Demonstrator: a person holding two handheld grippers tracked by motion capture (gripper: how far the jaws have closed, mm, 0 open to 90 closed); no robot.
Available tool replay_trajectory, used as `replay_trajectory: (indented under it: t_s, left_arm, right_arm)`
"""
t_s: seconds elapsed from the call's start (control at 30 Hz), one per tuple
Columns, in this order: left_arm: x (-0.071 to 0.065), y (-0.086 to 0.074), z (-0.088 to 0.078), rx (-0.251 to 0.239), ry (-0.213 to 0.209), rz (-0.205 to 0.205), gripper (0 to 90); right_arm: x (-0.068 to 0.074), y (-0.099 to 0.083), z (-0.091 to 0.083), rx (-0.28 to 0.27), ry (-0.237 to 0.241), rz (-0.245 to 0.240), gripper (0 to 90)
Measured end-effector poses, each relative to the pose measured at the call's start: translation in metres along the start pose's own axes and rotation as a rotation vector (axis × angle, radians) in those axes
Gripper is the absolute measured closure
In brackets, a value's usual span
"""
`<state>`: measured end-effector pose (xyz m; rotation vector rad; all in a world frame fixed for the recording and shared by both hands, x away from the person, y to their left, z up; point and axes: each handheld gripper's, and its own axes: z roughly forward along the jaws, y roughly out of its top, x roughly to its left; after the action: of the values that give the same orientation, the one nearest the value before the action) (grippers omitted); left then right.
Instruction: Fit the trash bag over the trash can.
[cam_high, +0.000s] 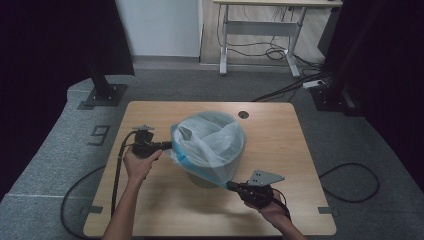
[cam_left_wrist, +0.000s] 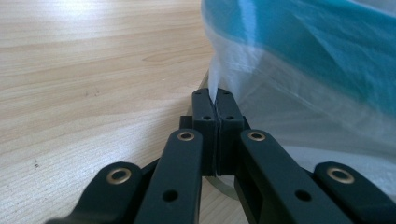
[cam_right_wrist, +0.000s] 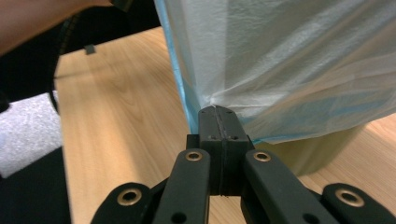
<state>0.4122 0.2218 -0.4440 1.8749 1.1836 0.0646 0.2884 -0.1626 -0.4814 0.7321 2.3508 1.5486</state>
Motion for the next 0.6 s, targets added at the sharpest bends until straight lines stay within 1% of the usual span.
replay_trajectory:
  t_s: [0.1,0.23,0.33,0.43,0.53,0.6]
  left_arm:
    - [0.001,-0.001,0.003,0.006,-0.002,-0.005,89.0]
    - [0.002,-0.002,0.008,0.021,0.001,-0.007,88.9]
    - [0.002,-0.003,0.012,0.029,0.000,-0.008,89.0]
    - [0.001,-0.003,0.015,0.035,0.001,-0.005,88.9]
    - [0.001,-0.003,0.015,0.035,0.004,-0.007,88.8]
    - [0.000,-0.003,0.015,0.034,0.010,-0.006,88.8]
  right_arm:
    - [-0.006,-0.005,0.004,0.006,-0.013,0.020,89.0]
    - [-0.013,-0.012,0.009,0.013,-0.013,0.041,89.0]
    - [-0.020,-0.018,0.011,0.006,-0.019,0.065,89.0]
    - [-0.023,-0.022,0.012,0.002,-0.023,0.073,88.9]
    - [-0.026,-0.024,0.011,0.003,-0.028,0.064,88.9]
    - [-0.028,-0.025,0.010,0.004,-0.034,0.067,88.9]
